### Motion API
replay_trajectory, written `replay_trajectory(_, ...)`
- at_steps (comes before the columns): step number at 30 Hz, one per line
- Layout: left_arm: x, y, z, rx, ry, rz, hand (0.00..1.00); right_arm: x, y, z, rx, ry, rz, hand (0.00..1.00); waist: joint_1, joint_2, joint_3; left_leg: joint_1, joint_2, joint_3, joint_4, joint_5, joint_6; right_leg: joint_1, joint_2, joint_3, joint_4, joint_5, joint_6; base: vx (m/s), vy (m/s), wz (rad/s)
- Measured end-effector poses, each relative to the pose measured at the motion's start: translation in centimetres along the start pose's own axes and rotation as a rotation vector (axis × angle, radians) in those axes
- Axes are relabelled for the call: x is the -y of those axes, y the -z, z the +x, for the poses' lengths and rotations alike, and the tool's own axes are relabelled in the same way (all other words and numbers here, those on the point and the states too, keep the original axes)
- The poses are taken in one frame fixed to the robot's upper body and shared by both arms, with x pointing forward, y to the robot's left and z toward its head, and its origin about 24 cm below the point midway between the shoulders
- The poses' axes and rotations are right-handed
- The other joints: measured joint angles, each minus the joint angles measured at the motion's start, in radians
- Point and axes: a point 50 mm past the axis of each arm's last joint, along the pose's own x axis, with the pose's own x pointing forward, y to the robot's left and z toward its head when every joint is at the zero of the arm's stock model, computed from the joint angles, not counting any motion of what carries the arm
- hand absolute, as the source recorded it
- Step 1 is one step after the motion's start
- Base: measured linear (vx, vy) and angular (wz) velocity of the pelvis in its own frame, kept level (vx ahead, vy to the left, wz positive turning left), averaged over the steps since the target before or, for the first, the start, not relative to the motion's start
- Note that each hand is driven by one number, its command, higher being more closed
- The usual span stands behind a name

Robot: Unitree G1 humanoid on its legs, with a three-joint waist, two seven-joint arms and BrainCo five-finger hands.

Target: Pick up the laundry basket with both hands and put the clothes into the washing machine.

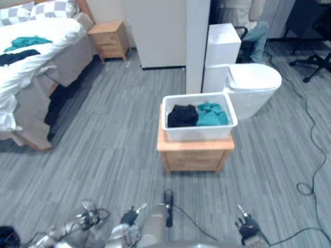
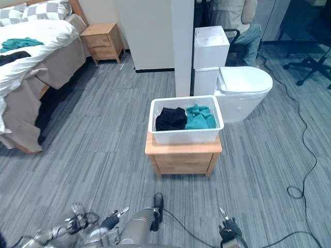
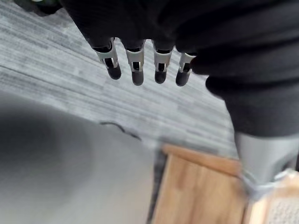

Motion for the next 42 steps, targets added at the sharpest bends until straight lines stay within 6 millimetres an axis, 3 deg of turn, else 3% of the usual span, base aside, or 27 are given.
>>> replay_trajectory(1,-0.4,0.3,0.0,-0.012,-0.018,-0.011,0.00,0.0,0.0,0.0,0.000,0.001,-0.005,0.00,0.001,-0.010,0.001,0.021,-0.008,0.012,0.003,0.037,0.028,-0.023,-0.008,0.017,0.101,-0.009,0.017,0.77,0.233,-0.41)
replay_trajectory(2,-1.3,0.4,0.0,-0.025,-0.044,-0.012,0.00,0.1,0.1,-0.1,0.002,0.004,-0.010,0.00,-0.015,-0.053,-0.003,0.065,-0.038,0.027,0.009,0.019,0.049,-0.106,-0.040,0.028,0.344,0.010,0.058,0.73,0.196,-0.07)
replay_trajectory(3,-1.8,0.1,0.2,-0.026,-0.053,0.018,0.00,0.8,1.0,-0.3,-0.021,0.026,-0.009,0.00,-0.019,-0.087,-0.002,0.123,-0.076,0.026,-0.005,-0.020,0.063,-0.210,-0.070,0.032,0.608,0.146,0.206,0.84,0.182,0.17)
replay_trajectory(4,-1.9,-0.2,0.2,-0.022,-0.055,0.026,0.00,1.2,1.7,-0.4,-0.047,0.037,-0.023,0.00,-0.024,-0.103,0.000,0.163,-0.087,0.023,-0.004,-0.043,0.073,-0.285,-0.084,0.037,0.788,0.246,0.286,0.67,0.101,0.30)
replay_trajectory(6,-1.5,0.1,0.2,-0.034,-0.048,0.025,0.00,1.4,2.1,-0.6,-0.066,0.034,-0.041,0.00,-0.039,-0.106,0.005,0.244,-0.103,0.005,-0.007,-0.072,0.085,-0.379,-0.125,-0.001,0.998,0.257,0.275,0.58,0.080,0.37)
replay_trajectory(7,-1.1,0.4,0.2,-0.050,-0.037,0.026,0.00,1.6,2.2,-0.6,-0.074,0.029,-0.048,0.00,-0.046,-0.088,0.014,0.328,-0.103,-0.015,-0.037,-0.073,0.085,-0.423,-0.170,-0.053,1.041,0.232,0.235,0.69,0.098,0.37)
replay_trajectory(8,-0.4,0.5,0.2,-0.058,-0.015,0.038,0.00,2.0,2.2,-0.6,-0.082,0.032,-0.052,0.00,-0.053,-0.061,0.030,0.424,-0.089,-0.036,-0.076,-0.073,0.085,-0.441,-0.215,-0.104,0.991,0.189,0.179,0.54,0.078,0.27)
replay_trajectory(10,-0.2,0.6,0.2,-0.061,-0.010,0.036,0.00,3.0,2.4,-0.8,-0.091,0.074,0.002,0.00,-0.053,-0.027,0.037,0.514,-0.074,-0.043,-0.131,-0.076,0.078,-0.457,-0.262,-0.128,0.799,0.152,0.160,0.49,0.031,0.27)
replay_trajectory(11,-0.2,0.6,0.2,-0.057,-0.011,0.021,0.00,3.8,2.6,-0.9,-0.098,0.106,0.043,0.00,-0.061,-0.027,0.026,0.541,-0.062,-0.058,-0.150,-0.101,0.042,-0.474,-0.270,-0.102,0.623,0.152,0.159,0.41,-0.056,0.51)
replay_trajectory(13,-0.5,0.0,0.3,-0.038,-0.019,0.020,0.00,5.2,3.5,-1.4,-0.128,0.158,0.093,0.00,-0.071,-0.048,0.018,0.563,-0.059,-0.079,-0.166,-0.141,0.014,-0.467,-0.264,-0.011,0.341,0.193,0.160,0.43,-0.196,0.82)
replay_trajectory(14,-0.7,-0.2,0.4,-0.030,-0.022,0.019,0.00,6.2,4.1,-1.9,-0.149,0.195,0.129,0.00,-0.072,-0.074,0.005,0.570,-0.059,-0.103,-0.155,-0.172,-0.003,-0.449,-0.252,0.033,0.235,0.282,0.176,0.52,-0.363,0.87)
replay_trajectory(15,-1.0,-0.3,0.4,-0.024,-0.029,0.017,0.00,7.4,4.7,-2.4,-0.162,0.242,0.176,0.00,-0.062,-0.081,-0.003,0.572,-0.053,-0.137,-0.142,-0.195,-0.025,-0.411,-0.245,0.040,0.176,0.262,0.207,0.41,-0.347,0.43)
replay_trajectory(16,-0.8,0.2,0.3,-0.035,-0.026,0.006,0.00,7.4,4.5,-2.3,-0.155,0.244,0.193,0.00,-0.056,-0.065,-0.004,0.564,-0.034,-0.144,-0.134,-0.198,-0.029,-0.398,-0.235,0.040,0.159,0.259,0.199,0.34,-0.348,0.09)
replay_trajectory(17,-0.2,1.2,0.1,-0.068,-0.015,-0.010,0.00,7.4,3.7,-2.1,-0.129,0.244,0.213,0.00,-0.065,-0.030,-0.001,0.557,-0.001,-0.155,-0.129,-0.200,-0.036,-0.382,-0.206,0.014,0.121,0.266,0.188,0.24,-0.288,-0.04)
replay_trajectory(19,0.7,2.2,-0.1,-0.108,0.004,-0.030,0.00,8.1,2.7,-2.0,-0.103,0.264,0.238,0.00,-0.066,-0.009,0.003,0.561,0.030,-0.179,-0.133,-0.196,-0.060,-0.352,-0.179,-0.013,0.086,0.272,0.174,0.18,-0.246,0.17)
replay_trajectory(21,0.7,1.9,0.0,-0.098,0.001,-0.052,0.00,8.7,2.0,-2.1,-0.083,0.282,0.259,0.00,-0.078,-0.009,0.006,0.561,0.043,-0.240,-0.123,-0.175,-0.092,-0.290,-0.174,-0.071,0.041,0.279,0.162,0.06,-0.195,0.54)
replay_trajectory(25,-0.6,2.4,-0.1,-0.115,-0.036,-0.079,0.00,8.6,1.1,-1.8,-0.061,0.279,0.269,0.00,-0.094,-0.015,0.005,0.538,0.062,-0.250,-0.127,-0.176,-0.092,-0.276,-0.171,-0.137,0.044,0.272,0.149,-0.11,-0.091,0.66)
replay_trajectory(28,-2.2,3.2,-0.5,-0.131,-0.087,-0.130,0.00,8.5,1.0,-1.7,-0.042,0.287,0.309,0.00,-0.086,-0.023,0.005,0.510,0.071,-0.219,-0.146,-0.183,-0.079,-0.297,-0.175,-0.154,0.062,0.206,0.136,-0.23,-0.026,0.38)
replay_trajectory(30,-3.3,3.9,-0.9,-0.149,-0.123,-0.134,0.00,7.7,0.5,-1.3,-0.028,0.272,0.323,0.00,-0.086,-0.022,0.004,0.496,0.070,-0.167,-0.178,-0.178,-0.079,-0.320,-0.172,-0.145,0.040,0.217,0.147,-0.26,-0.007,-0.11)
replay_trajectory(31,-3.6,4.2,-1.0,-0.157,-0.139,-0.132,0.00,7.2,0.0,-1.1,-0.010,0.251,0.311,0.00,-0.089,-0.019,-0.007,0.485,0.077,-0.142,-0.223,-0.173,-0.071,-0.325,-0.173,-0.142,-0.027,0.245,0.157,-0.13,-0.038,-0.13)
replay_trajectory(32,-3.3,4.5,-1.1,-0.162,-0.138,-0.141,0.00,6.7,-1.0,-0.9,0.027,0.240,0.308,0.00,-0.089,0.039,-0.029,0.447,0.110,-0.125,-0.267,-0.159,-0.054,-0.351,-0.152,-0.145,-0.020,0.255,0.150,-0.09,-0.037,-0.03)
replay_trajectory(33,-3.6,4.4,-1.1,-0.154,-0.147,-0.144,0.00,6.2,-1.7,-0.8,0.054,0.227,0.295,0.00,-0.097,0.032,-0.024,0.443,0.110,-0.116,-0.283,-0.156,-0.059,-0.385,-0.149,-0.133,0.098,0.233,0.146,0.00,-0.017,0.06)
replay_trajectory(34,-3.8,4.1,-1.1,-0.142,-0.152,-0.145,0.00,6.1,-2.0,-0.8,0.073,0.223,0.284,0.00,-0.100,0.016,-0.022,0.450,0.093,-0.112,-0.300,-0.154,-0.062,-0.379,-0.152,-0.118,0.102,0.211,0.149,0.02,-0.024,-0.13)
replay_trajectory(35,-3.9,4.0,-1.2,-0.131,-0.163,-0.151,0.00,5.8,-4.2,-1.0,0.173,0.208,0.245,0.00,-0.096,0.009,-0.015,0.443,0.072,-0.102,-0.314,-0.122,-0.078,-0.358,-0.164,-0.098,0.033,0.164,0.142,-0.01,0.008,-0.41)
replay_trajectory(37,-4.1,3.4,-1.3,-0.089,-0.170,-0.157,0.00,4.9,-7.4,-1.8,0.326,0.161,0.189,0.00,-0.092,0.033,-0.024,0.426,0.083,-0.086,-0.311,-0.120,-0.080,-0.363,-0.147,-0.088,-0.017,0.192,0.157,-0.03,0.020,-0.47)
replay_trajectory(41,-4.6,-1.4,-1.6,0.143,-0.160,-0.156,0.00,4.0,-11.2,-3.5,0.510,0.118,0.098,0.00,-0.091,0.029,-0.028,0.425,0.093,-0.049,-0.312,-0.119,-0.082,-0.381,-0.134,-0.053,-0.035,0.195,0.161,0.04,0.016,-0.36)
replay_trajectory(42,-5.0,-3.5,-1.7,0.225,-0.163,-0.153,0.00,3.0,-12.0,-3.6,0.543,0.093,0.064,0.00,-0.089,0.023,-0.032,0.406,0.097,-0.022,-0.309,-0.111,-0.095,-0.403,-0.126,-0.031,-0.056,0.223,0.158,0.04,0.027,-0.56)
